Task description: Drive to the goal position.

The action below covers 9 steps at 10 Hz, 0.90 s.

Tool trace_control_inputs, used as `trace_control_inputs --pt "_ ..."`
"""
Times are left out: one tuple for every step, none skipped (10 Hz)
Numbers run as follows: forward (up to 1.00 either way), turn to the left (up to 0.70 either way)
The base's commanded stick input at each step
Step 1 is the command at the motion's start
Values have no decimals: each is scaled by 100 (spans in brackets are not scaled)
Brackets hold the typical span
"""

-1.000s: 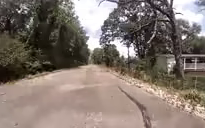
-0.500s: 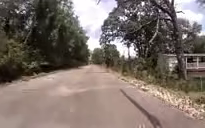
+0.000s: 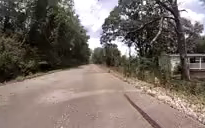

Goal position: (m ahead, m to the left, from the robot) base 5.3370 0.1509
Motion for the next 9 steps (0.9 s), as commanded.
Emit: trace_control_inputs --pt "70 0" --pt "70 0" --pt "70 0" --pt "70 0" --pt "70 0" --pt "70 0" --pt "70 0" --pt "70 0" --pt "70 0"
